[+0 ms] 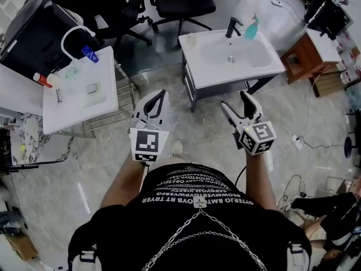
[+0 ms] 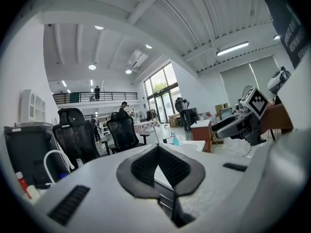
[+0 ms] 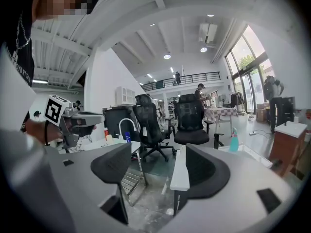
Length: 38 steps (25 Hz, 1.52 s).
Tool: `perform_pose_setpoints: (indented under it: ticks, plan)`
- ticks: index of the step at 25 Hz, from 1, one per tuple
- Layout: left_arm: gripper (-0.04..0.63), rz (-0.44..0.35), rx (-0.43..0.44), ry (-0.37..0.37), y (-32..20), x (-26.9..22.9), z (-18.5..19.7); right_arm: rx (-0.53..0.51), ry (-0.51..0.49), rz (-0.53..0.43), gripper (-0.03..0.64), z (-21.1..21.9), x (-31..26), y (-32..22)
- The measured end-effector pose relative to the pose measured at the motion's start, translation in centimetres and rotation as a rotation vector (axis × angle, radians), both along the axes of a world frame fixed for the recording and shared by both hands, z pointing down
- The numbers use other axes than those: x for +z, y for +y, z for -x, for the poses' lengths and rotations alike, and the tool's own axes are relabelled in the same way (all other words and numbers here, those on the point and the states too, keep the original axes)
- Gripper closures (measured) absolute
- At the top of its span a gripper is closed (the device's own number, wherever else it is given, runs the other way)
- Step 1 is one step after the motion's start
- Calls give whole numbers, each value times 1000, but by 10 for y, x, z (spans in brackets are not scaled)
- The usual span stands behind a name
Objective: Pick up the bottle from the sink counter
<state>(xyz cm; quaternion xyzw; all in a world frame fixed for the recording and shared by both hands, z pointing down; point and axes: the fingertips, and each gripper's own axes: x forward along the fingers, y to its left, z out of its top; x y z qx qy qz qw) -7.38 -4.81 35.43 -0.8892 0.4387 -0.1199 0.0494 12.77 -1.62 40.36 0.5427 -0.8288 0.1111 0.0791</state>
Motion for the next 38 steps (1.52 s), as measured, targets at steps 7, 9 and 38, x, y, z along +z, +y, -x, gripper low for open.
perform_pose_setpoints:
  ticks: [7, 9, 38]
  plan:
    - [591, -25, 27, -14, -56, 2, 20, -9, 19, -1, 291, 28, -3, -43]
    - [590, -26, 37, -13, -69, 2, 27, -9, 25, -3, 291, 35, -5, -54]
    - [590, -24, -18, -59, -222, 33, -7, -33, 44, 53, 291, -7, 25, -201]
